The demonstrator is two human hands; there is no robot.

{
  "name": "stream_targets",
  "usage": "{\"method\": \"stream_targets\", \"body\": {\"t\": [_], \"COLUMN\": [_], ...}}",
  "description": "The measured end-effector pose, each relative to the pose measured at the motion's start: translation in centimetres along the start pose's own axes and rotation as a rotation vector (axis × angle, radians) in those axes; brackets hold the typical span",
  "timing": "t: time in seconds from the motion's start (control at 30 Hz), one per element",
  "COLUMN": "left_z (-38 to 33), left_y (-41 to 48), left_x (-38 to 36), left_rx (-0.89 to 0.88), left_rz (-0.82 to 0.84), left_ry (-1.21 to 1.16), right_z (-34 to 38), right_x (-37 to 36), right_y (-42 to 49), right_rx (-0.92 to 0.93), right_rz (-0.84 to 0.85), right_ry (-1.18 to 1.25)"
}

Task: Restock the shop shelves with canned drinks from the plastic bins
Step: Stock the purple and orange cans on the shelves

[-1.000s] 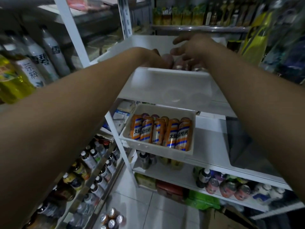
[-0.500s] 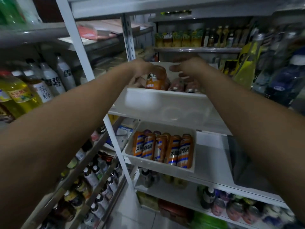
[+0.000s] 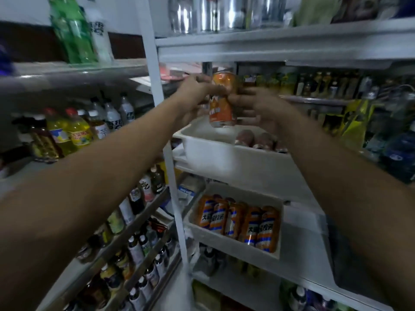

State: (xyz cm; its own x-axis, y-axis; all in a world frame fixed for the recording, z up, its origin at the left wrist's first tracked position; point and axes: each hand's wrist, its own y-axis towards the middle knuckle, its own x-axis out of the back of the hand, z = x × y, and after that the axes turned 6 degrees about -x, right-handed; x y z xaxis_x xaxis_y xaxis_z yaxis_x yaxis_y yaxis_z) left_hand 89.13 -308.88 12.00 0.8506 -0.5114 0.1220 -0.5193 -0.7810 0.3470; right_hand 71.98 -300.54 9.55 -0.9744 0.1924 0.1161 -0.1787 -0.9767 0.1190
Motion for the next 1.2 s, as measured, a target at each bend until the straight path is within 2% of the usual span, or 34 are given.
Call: {"method": "stream_targets", "body": {"t": [0.1, 0.37, 0.47, 0.6, 0.83, 1.2], "left_z": [-0.9, 0.2, 0.4, 0.0, -0.9, -0.9], "left_y": [-1.8, -6.9, -10.0, -14.4, -22.5, -34.1], "left_x": [2.5, 13.2, 17.6, 23.5, 31.6, 40.0], "left_rx": [0.009, 0.18, 0.173, 0.171, 0.165, 0.175], "left_rz": [0.036, -0.099, -0.174, -0.392, -0.532, -0.789], "left_ry": [-0.09, -0.208, -0.216, -0.106, -0.004, 0.104], "right_z": [0.8, 2.4, 2.7, 3.0, 3.5, 2.2], "right_x": [-2.6, -12.1, -17.5, -24.7, -36.4, -50.4], "right_y": [0.4, 1.8, 2.0, 2.4, 1.1, -1.4], "right_rx": [0.029, -0.013, -0.036, -0.032, -0.019, -0.066], "right_rz": [0.034, 0.263, 0.342, 0.423, 0.573, 0.729], "right_ry": [0.05, 0.122, 0.131, 0.074, 0.059, 0.093]}}
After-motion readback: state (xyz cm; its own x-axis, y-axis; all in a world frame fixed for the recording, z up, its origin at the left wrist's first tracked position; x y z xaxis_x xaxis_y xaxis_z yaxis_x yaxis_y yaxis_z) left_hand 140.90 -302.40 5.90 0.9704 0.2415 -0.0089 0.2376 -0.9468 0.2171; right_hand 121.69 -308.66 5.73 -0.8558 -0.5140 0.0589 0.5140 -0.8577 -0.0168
